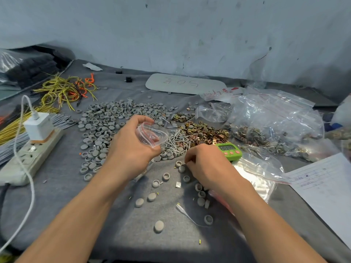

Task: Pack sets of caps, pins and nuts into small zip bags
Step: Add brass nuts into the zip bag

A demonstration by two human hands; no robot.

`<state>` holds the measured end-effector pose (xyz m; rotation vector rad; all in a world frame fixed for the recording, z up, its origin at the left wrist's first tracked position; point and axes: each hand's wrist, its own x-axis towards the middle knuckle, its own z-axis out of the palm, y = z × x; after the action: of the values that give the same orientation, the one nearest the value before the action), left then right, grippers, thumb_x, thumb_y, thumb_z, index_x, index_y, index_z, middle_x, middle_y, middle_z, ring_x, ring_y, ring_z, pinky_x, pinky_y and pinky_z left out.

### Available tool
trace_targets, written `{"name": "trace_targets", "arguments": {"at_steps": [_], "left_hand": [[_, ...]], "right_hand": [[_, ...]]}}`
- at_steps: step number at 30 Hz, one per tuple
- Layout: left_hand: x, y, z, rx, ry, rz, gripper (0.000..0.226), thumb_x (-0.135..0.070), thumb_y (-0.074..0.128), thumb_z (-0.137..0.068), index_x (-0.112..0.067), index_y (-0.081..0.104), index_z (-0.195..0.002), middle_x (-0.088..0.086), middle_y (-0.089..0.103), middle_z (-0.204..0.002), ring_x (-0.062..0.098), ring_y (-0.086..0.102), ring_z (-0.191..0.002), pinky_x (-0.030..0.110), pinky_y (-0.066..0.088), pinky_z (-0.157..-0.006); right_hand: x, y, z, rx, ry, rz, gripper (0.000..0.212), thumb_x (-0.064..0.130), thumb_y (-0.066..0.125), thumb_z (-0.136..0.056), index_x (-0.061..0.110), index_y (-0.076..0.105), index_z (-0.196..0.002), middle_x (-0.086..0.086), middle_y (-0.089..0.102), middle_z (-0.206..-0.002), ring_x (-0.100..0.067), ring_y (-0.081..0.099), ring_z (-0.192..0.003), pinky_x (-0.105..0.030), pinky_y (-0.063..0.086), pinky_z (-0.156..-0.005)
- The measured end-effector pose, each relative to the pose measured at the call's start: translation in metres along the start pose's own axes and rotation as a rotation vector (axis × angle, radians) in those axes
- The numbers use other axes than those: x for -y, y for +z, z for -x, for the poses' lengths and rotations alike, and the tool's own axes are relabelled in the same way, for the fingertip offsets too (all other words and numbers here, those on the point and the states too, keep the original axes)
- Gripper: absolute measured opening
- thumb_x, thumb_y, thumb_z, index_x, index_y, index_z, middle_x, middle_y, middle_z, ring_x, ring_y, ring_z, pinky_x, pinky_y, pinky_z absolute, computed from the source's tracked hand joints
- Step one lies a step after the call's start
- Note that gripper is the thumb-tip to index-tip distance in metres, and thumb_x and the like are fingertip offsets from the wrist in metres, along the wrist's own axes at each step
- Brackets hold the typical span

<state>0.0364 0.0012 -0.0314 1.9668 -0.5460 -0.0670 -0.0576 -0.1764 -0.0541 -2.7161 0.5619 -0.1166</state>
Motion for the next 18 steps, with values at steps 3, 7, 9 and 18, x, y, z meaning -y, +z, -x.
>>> {"name": "trace_targets", "arguments": {"at_steps": [3, 7, 9, 18], "left_hand": [[0.001, 0.0, 0.0, 0.006, 0.004, -0.015, 0.063, -0.009, 0.09, -0.071, -0.045, 0.057, -0.111, -0.009, 0.075, -0.093, 0.007, 0.072, -0.07, 0.031, 0.058, -0.062], [0.0, 0.004, 0.0, 0.007, 0.016, -0.042, 0.06, -0.011, 0.09, -0.071, -0.044, 0.058, -0.109, -0.013, 0.074, -0.087, 0.0, 0.069, -0.071, 0.023, 0.048, -0.059], [0.0, 0.006, 0.0, 0.004, 0.02, -0.058, 0.057, -0.012, 0.088, -0.071, -0.045, 0.058, -0.106, -0.018, 0.073, -0.084, 0.003, 0.069, -0.072, 0.029, 0.051, -0.061], [-0.001, 0.009, 0.001, 0.104, 0.068, 0.026, 0.059, -0.017, 0.092, -0.069, -0.048, 0.059, -0.108, -0.017, 0.075, -0.086, 0.006, 0.07, -0.071, 0.036, 0.056, -0.071]], "right_hand": [[-0.002, -0.001, 0.002, -0.032, 0.024, -0.098, 0.025, 0.01, 0.06, -0.093, 0.028, 0.077, -0.088, 0.002, 0.075, -0.089, -0.018, 0.068, -0.081, -0.033, 0.058, -0.074], [-0.005, -0.004, 0.004, -0.083, 0.065, -0.381, 0.023, 0.014, 0.066, -0.097, 0.028, 0.08, -0.085, 0.012, 0.076, -0.078, -0.004, 0.068, -0.07, -0.021, 0.051, -0.065], [-0.003, -0.006, 0.008, -0.044, 0.079, -0.642, 0.022, 0.014, 0.07, -0.096, 0.026, 0.081, -0.082, 0.006, 0.076, -0.071, -0.005, 0.064, -0.058, -0.022, 0.048, -0.059], [0.007, -0.006, 0.015, 0.068, 0.068, -1.176, 0.011, 0.0, 0.069, -0.094, 0.003, 0.08, -0.092, -0.01, 0.071, -0.071, -0.018, 0.059, -0.056, -0.026, 0.052, -0.057]]}}
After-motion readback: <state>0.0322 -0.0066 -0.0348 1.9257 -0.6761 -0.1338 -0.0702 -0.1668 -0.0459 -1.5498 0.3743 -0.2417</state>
